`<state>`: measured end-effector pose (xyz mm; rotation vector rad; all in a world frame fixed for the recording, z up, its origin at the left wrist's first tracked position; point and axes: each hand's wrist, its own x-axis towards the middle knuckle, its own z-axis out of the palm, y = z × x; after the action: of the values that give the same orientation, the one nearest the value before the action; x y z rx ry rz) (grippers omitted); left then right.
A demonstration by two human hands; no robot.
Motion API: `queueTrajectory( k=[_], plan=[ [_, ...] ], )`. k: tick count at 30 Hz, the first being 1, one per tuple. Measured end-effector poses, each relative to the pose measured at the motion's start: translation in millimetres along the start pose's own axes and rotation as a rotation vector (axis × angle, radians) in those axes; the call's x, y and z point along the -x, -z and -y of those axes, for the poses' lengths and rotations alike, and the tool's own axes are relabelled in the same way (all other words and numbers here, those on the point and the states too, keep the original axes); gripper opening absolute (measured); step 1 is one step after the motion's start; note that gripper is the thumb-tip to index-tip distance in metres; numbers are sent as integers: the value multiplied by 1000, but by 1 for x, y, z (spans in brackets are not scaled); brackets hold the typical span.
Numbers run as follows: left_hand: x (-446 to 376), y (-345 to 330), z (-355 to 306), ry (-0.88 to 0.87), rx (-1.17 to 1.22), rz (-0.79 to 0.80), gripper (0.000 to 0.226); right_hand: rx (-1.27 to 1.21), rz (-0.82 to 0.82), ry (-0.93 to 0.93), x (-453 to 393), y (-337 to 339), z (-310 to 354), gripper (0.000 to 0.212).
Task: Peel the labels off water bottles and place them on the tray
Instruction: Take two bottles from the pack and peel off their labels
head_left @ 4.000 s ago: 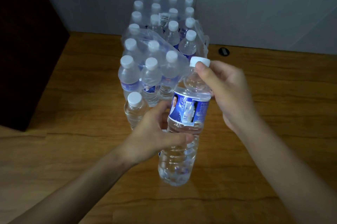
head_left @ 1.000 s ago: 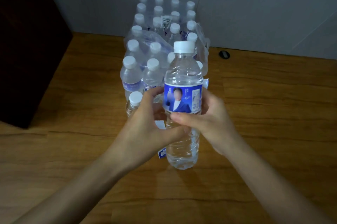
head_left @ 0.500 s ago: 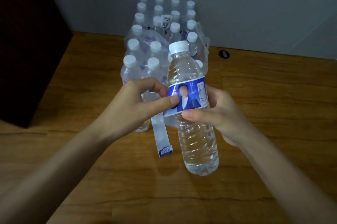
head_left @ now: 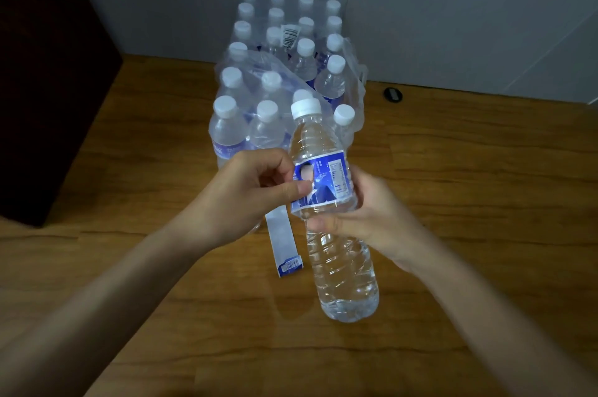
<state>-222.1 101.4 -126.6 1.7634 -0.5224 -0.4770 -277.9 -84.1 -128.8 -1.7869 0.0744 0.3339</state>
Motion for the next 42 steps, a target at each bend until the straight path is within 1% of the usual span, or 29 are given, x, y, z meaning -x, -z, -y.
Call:
queueTrajectory(
  k=[3,5,9,12,14,17,21,24,27,30,32,33,35,37,38,39,40,42],
  plan=[
    [2,1,0,-1,11,2,34,-48,64,-24,2,2,-3,69],
    [3,2,-1,9,0,6,32,-19,42,-20,2,2,-3,66],
    [5,5,-1,-13,-119,-53,20,118,-158,-27,-3,-1,-8,54],
    [8,6,-1,-63,-266,-117,20,38,-268,-85,-7,1,-17,57],
    [9,9,-2,-73,-317,-113,20,11,-326,-97,-9,6,-21,61],
    [9,12,4,-25,-410,-12,12,22,-395,-98,-12,11,-26,57],
    [15,7,25,67,-679,169,24,56,-435,-95,-17,7,-32,64],
    [19,0,44,106,-780,277,28,83,-445,-39,-21,-2,-37,71],
    [23,-3,61,33,-853,280,29,138,-428,24,-25,-9,-41,76],
    [28,-6,72,-37,-907,276,37,137,-436,62,-30,-12,-46,78],
    [29,-4,74,8,-901,232,35,129,-444,83,-36,-15,-50,78],
    [28,0,74,47,-914,169,35,128,-448,97,-39,-17,-53,78],
    [25,12,74,111,-984,-59,44,119,-455,142,-48,-22,-59,80],
    [23,24,75,97,-1006,-324,54,114,-466,190,-58,-28,-70,80],
    [21,29,77,87,-975,-408,58,114,-474,206,-64,-32,-77,78],
    [20,32,80,94,-929,-441,65,115,-479,212,-70,-36,-83,77],
    [17,33,85,108,-884,-431,75,119,-482,209,-76,-40,-87,77],
    [11,33,97,129,-800,-356,90,143,-480,196,-90,-46,-98,77]
  ],
)
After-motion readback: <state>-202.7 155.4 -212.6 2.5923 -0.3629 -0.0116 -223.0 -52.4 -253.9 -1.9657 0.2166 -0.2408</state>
